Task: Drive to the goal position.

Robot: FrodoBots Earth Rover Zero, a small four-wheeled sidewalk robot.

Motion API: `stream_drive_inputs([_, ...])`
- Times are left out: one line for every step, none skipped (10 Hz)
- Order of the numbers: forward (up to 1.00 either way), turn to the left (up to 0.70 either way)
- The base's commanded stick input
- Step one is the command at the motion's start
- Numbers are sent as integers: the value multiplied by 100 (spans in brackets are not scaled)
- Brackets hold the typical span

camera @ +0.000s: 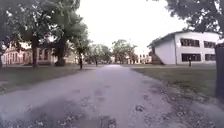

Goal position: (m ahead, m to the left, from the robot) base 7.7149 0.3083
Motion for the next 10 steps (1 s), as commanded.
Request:
stream_drive_inputs([45, 0])
stream_drive_inputs([45, 0])
stream_drive_inputs([45, 0])
stream_drive_inputs([45, 0])
stream_drive_inputs([45, 0])
stream_drive_inputs([45, 0])
stream_drive_inputs([45, 0])
stream_drive_inputs([45, 0])
stream_drive_inputs([45, 0])
stream_drive_inputs([45, 0])
